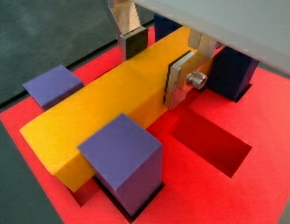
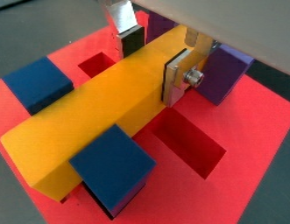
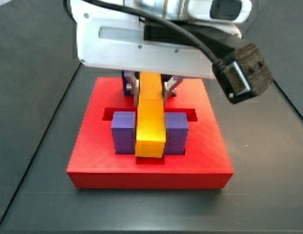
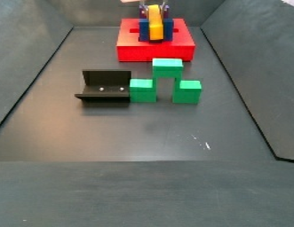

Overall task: Pick up the yellow object. Move up. Move to above the board. Insert the yellow object.
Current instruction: Insert the yellow object.

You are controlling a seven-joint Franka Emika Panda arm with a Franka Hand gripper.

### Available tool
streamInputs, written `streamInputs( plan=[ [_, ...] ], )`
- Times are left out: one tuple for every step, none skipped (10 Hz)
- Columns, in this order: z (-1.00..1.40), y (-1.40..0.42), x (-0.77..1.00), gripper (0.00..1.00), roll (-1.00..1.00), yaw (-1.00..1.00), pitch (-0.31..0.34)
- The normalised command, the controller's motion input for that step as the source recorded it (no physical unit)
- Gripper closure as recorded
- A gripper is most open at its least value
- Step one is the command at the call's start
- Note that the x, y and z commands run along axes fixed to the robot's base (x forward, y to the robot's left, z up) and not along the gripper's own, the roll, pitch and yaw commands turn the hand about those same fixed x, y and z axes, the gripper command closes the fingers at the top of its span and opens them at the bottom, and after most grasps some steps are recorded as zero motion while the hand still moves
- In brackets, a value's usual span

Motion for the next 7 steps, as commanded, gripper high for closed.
streamInputs(
  plan=[
    [-0.25,0.00,0.01,1.00,0.00,0.00,0.000],
    [-0.22,0.00,0.06,1.00,0.00,0.00,0.000],
    [-0.20,0.00,0.11,1.00,-0.01,0.00,0.000],
    [-0.19,-0.04,0.13,1.00,-0.01,0.00,0.000],
    [-0.20,-0.05,0.11,1.00,-0.02,0.00,0.000],
    [-0.26,-0.05,0.09,1.00,0.00,0.00,-0.017],
    [-0.32,-0.05,0.06,1.00,0.00,0.00,-0.034]
  ],
)
